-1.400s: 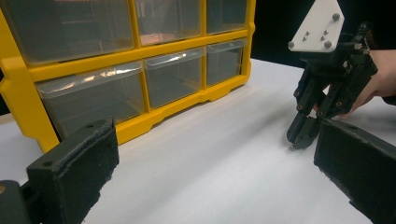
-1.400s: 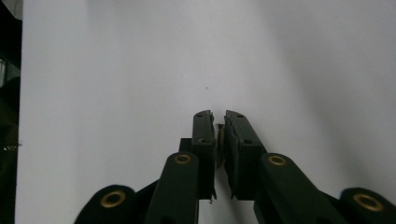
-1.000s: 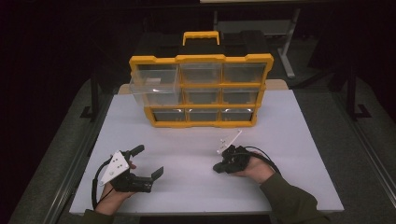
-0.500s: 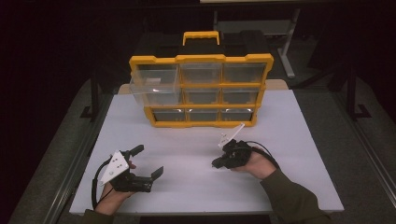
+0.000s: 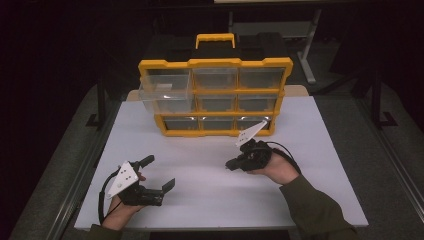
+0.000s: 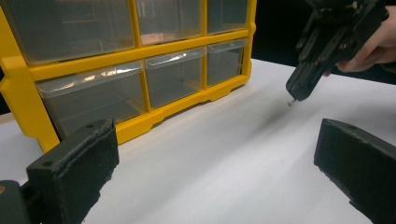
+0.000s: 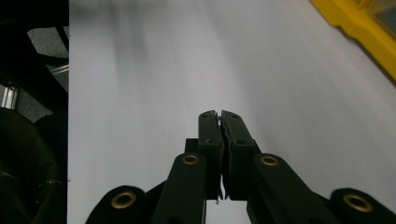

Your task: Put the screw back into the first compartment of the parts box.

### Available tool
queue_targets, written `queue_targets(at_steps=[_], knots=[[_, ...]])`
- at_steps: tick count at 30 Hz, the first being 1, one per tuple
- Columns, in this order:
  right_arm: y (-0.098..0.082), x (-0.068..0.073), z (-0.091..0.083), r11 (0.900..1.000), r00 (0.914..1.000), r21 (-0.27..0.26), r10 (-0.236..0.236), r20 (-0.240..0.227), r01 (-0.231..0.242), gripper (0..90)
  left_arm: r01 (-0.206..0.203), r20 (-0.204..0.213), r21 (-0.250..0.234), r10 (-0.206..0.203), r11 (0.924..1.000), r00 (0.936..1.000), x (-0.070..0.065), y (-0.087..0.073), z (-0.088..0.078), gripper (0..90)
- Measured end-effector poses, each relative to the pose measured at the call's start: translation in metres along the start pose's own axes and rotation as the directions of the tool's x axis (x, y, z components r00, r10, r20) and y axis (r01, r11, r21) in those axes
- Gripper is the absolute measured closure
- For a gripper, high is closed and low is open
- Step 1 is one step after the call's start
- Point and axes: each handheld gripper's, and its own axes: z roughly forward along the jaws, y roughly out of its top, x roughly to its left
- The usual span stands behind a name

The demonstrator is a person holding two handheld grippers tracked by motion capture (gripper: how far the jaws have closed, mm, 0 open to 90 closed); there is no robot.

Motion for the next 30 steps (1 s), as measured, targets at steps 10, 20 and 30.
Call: queue_targets(at_steps=[10,20,30], knots=[[0.019,0.003,-0.017,0.999,0.9998,-0.04,-0.013,0.011,0.014,86.8,0.007,0.0,-0.001,-0.007,1.0,1.0,-0.001,0.0,0.0,0.0],[0.048,0.002,-0.035,0.995,0.9973,-0.063,-0.069,0.024,0.071,86.8,-0.002,0.0,0.002,0.002,1.0,1.0,0.0,0.001,0.0,0.0],[0.074,0.001,-0.049,0.99,0.9941,-0.087,-0.105,0.026,0.107,86.9,0.006,0.003,0.0,-0.006,1.0,1.0,-0.001,0.001,0.0,0.0]])
